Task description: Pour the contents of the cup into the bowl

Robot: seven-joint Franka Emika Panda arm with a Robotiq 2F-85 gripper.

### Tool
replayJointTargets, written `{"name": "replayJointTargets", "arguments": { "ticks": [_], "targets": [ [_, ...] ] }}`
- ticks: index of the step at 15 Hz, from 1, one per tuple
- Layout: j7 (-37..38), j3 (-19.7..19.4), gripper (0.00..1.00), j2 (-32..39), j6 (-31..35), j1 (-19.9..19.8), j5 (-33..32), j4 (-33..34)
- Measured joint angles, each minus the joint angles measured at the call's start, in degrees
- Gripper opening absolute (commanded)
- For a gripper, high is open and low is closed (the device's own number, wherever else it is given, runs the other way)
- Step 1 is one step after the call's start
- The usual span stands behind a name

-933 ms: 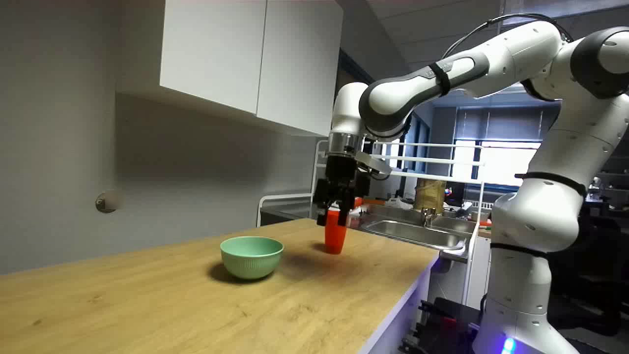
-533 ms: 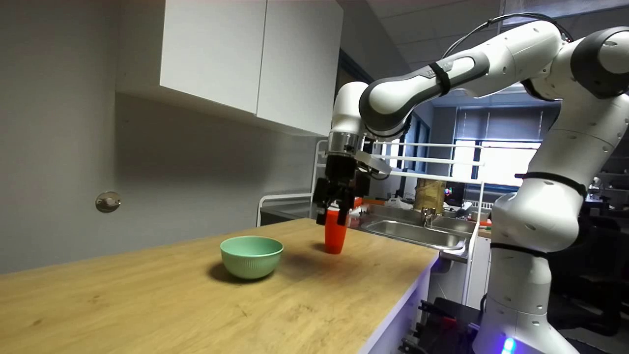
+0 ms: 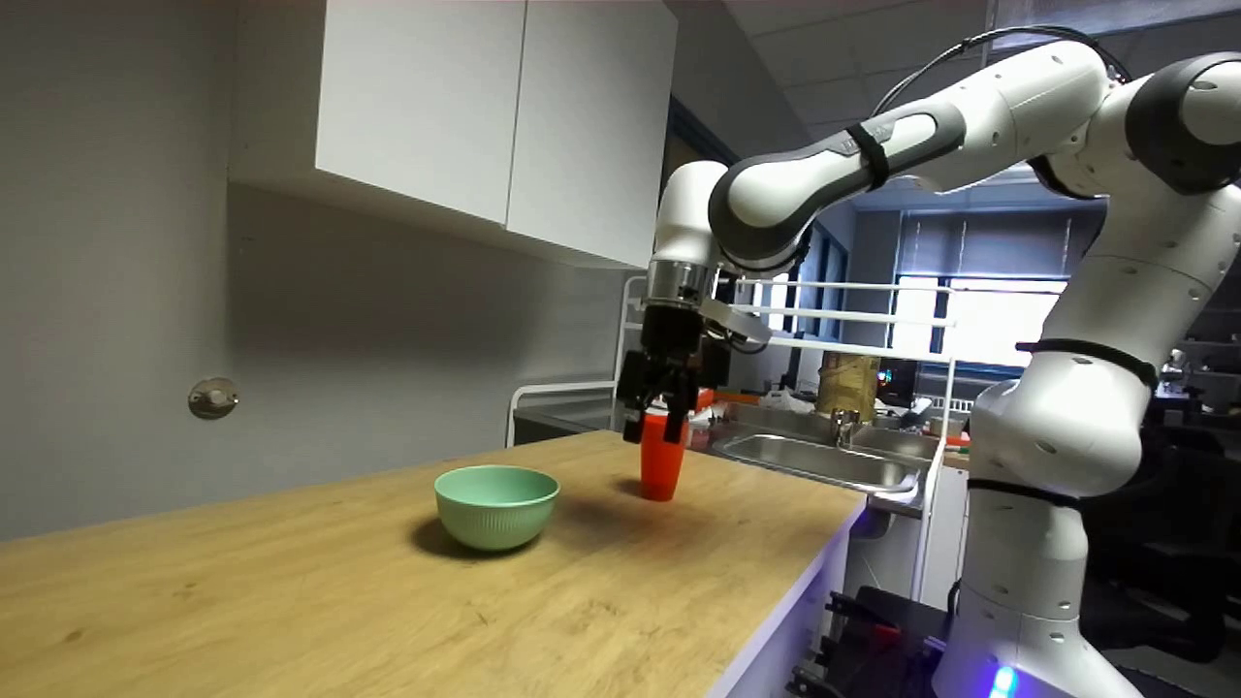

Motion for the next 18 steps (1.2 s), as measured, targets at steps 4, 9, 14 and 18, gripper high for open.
{"name": "replayJointTargets", "arguments": {
  "ticks": [4, 9, 14, 18],
  "targets": [
    [1.6, -0.3, 1.0, -1.2, 1.9, -1.9, -2.3, 0.1],
    [5.4, -2.6, 1.0, -5.9, 2.6, -7.1, -4.9, -0.1],
    [8.0, -5.8, 1.0, -10.1, 2.7, -13.9, -7.3, -1.3],
    [9.1, -7.6, 1.0, -10.2, 2.9, -18.3, -8.2, -2.7]
  ]
}}
